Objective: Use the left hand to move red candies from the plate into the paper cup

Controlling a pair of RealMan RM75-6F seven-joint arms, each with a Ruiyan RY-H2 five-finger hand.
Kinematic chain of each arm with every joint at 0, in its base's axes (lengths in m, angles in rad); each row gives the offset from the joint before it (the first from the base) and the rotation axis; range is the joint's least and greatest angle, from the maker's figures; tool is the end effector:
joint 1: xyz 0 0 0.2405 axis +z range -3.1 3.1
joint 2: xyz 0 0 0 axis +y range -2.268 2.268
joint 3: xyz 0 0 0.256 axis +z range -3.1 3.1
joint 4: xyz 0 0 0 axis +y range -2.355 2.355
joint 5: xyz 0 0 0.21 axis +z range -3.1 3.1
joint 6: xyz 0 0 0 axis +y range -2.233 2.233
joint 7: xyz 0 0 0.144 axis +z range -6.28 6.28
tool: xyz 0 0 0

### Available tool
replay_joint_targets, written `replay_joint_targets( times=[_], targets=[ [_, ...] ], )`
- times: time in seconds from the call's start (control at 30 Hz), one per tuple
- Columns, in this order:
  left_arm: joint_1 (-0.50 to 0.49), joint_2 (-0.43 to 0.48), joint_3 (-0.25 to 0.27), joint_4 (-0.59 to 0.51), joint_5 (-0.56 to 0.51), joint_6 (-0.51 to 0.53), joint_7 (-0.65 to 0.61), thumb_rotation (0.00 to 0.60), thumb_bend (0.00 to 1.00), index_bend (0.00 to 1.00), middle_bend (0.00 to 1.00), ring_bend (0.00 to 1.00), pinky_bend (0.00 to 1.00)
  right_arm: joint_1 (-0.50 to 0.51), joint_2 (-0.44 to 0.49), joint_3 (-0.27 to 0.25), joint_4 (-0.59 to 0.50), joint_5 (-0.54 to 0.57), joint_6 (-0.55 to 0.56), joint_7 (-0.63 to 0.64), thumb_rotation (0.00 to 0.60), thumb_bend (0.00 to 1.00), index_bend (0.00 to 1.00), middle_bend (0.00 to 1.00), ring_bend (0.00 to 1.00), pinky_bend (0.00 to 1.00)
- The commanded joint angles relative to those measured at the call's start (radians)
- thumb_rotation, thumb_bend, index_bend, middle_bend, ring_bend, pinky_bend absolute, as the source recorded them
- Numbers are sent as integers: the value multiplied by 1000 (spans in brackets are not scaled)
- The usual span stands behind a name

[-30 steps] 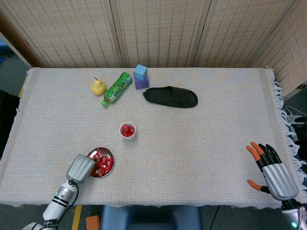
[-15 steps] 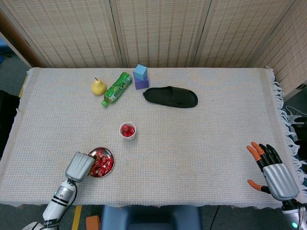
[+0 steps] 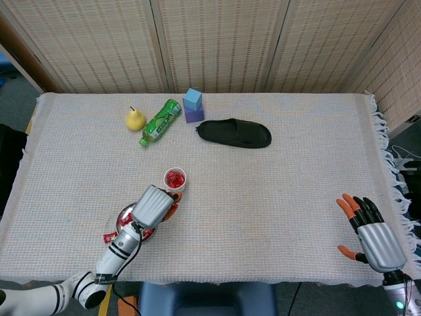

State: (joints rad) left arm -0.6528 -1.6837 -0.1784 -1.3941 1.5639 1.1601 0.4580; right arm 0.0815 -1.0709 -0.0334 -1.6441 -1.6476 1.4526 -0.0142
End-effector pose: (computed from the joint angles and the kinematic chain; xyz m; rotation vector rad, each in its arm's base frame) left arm -0.1115 0.3076 -0.0278 -1.9156 -0.4392 -1.1430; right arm -0.2988 -0.1598 0.1480 1.5827 -0.9072 0.8782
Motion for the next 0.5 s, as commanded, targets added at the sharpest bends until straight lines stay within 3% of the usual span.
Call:
replay_joint_targets(
  times=[0.03, 0.23, 0.5],
  targets=[
    [-71, -69, -48, 87, -12, -42, 11, 600, 563, 695, 729, 839, 1000, 4, 1, 3, 1, 8, -8, 2, 600, 44, 0, 0, 0, 0],
    [-127, -119, -78, 216, -54, -78, 11, 600, 557, 692, 718, 839, 1000, 4, 5, 3, 1, 12, -8, 10, 600, 44, 0, 0, 0, 0],
    [-156, -141, -80, 330, -84, -84, -41, 600, 551, 684, 698, 839, 1000, 4, 3, 8, 1, 22, -10, 7, 600, 44, 0, 0, 0, 0]
  ],
)
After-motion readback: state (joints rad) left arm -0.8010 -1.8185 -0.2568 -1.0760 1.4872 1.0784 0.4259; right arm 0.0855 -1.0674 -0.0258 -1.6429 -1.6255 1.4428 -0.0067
